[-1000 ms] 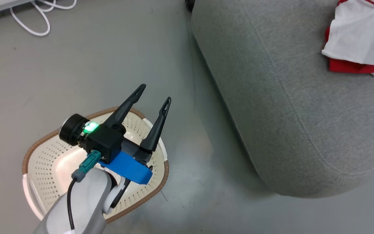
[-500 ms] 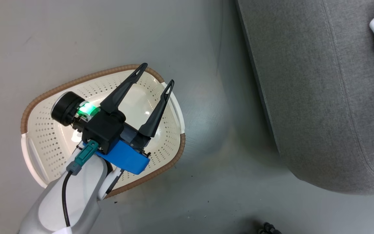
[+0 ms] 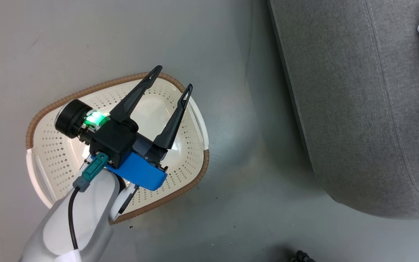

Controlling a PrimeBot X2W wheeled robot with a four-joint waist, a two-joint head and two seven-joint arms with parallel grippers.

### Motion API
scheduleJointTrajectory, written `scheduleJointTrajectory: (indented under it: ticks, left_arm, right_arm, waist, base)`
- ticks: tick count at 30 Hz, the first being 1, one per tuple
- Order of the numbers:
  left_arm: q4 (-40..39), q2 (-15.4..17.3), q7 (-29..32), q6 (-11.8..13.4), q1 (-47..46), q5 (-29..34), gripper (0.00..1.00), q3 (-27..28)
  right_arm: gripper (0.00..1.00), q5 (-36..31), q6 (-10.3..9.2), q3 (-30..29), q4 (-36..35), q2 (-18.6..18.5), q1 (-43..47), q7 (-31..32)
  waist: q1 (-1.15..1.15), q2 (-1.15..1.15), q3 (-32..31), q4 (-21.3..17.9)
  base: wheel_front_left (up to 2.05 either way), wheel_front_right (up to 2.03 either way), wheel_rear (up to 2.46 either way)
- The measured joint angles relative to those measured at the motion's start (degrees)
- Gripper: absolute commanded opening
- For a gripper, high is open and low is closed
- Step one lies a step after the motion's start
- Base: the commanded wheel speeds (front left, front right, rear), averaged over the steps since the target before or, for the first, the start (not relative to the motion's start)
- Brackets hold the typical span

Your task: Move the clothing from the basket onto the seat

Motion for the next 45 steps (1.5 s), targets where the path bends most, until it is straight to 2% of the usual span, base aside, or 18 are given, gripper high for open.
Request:
scheduleJointTrajectory:
  ticks: [1, 2, 3, 13, 21, 28, 34, 45]
  left_arm:
    - [0.2, -0.2, 0.0, 0.0, 0.0, 0.0, 1.0, 0.0]
    - [0.4, -0.5, 0.0, 0.0, 0.0, -0.2, 1.0, 0.0]
    - [0.6, -0.8, 0.0, 0.0, 0.0, -0.4, 1.0, -0.1]
    - [2.7, -4.9, 0.0, 0.0, 3.7, -2.0, 1.0, 1.5]
    - [4.3, -8.2, 0.0, 0.0, 11.4, -3.8, 1.0, 5.4]
    - [5.5, -10.2, 0.0, 0.0, 18.0, -4.5, 1.0, 8.7]
    - [6.4, -11.1, 0.0, 0.0, 22.7, -4.9, 1.0, 12.5]
    - [7.1, -12.3, 0.0, 0.0, 26.4, -4.8, 1.0, 19.6]
  right_arm:
    - [0.8, 0.0, 0.0, 0.2, 0.4, -0.1, 0.0, -0.2]
    - [0.96, 0.0, 0.0, 0.7, 0.9, -0.2, 0.0, -0.3]
    - [1.0, 0.0, 0.0, 1.1, 1.3, -0.3, 0.0, -0.4]
    - [1.0, 0.6, 0.0, 7.7, 2.9, -1.3, 5.6, -2.2]
    - [1.0, 1.0, 0.0, 13.9, -2.9, 0.6, 15.8, -3.2]
    - [1.0, 1.3, 0.0, 16.1, -12.6, 3.2, 27.2, -3.1]
    - [1.0, 0.4, 0.0, 17.1, -23.3, 6.9, 36.3, 0.8]
    - [1.0, -2.0, 0.0, 16.5, -40.5, 14.5, 50.4, 6.2]
  waist:
    - [0.0, 0.0, -0.2, 0.0]
    - [0.0, 0.0, -0.5, 0.0]
    - [0.0, 0.0, -0.9, 0.0]
    - [-0.01, 0.0, -8.1, 1.0]
    - [-0.01, 0.0, -17.2, 2.3]
    - [-0.02, 0.0, -25.9, 4.0]
    - [-0.03, 0.0, -32.1, 6.0]
    - [-0.02, 0.0, -36.9, 12.4]
  base:
    - [0.0, 0.0, 0.0]
    - [0.0, 0.0, 0.0]
    - [0.0, 0.0, 0.0]
    - [0.0, 0.0, 0.0]
    - [0.0, 0.0, 0.0]
    - [0.0, 0.0, 0.0]
    - [0.0, 0.0, 0.0]
    - [0.0, 0.0, 0.0]
